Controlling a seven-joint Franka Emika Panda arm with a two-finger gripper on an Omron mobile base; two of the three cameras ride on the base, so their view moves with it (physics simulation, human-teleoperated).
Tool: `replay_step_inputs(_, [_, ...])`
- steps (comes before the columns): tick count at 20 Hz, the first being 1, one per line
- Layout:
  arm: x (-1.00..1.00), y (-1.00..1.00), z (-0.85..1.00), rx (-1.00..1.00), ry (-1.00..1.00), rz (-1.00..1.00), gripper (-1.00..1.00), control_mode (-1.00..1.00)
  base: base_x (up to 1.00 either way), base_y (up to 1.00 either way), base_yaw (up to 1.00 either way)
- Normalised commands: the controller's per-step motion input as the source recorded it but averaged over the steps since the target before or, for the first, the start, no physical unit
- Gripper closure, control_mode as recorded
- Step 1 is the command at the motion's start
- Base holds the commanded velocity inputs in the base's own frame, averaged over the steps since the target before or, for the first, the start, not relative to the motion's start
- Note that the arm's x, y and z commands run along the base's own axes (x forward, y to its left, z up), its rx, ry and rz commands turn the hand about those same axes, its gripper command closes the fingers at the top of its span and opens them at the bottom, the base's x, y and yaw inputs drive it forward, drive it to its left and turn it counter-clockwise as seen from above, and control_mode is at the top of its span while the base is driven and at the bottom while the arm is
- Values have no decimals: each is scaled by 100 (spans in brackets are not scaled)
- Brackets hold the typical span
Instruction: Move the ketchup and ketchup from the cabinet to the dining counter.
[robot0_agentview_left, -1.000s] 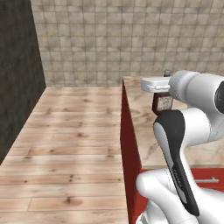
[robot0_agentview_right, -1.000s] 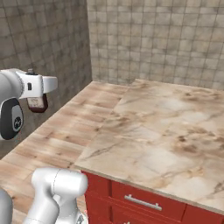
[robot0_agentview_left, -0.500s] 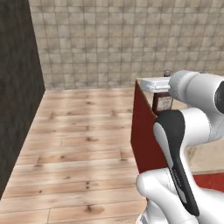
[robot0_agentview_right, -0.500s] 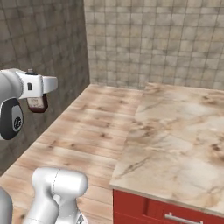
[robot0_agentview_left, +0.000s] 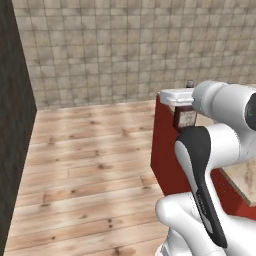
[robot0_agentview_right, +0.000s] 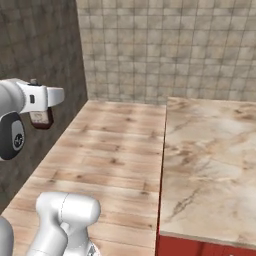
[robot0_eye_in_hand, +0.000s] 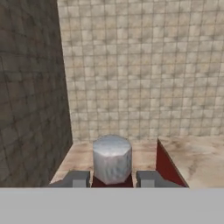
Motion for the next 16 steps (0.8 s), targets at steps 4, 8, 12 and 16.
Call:
replay_step_inputs(4, [0,0,0,0,0,0,100,100,55,56,-33])
replay_step_inputs(8, [0,0,0,0,0,0,100,100,55,58,-30])
replay_step_inputs(12, [0,0,0,0,0,0,100,100,55,59,-29])
replay_step_inputs(16, [0,0,0,0,0,0,100,100,56,59,-28])
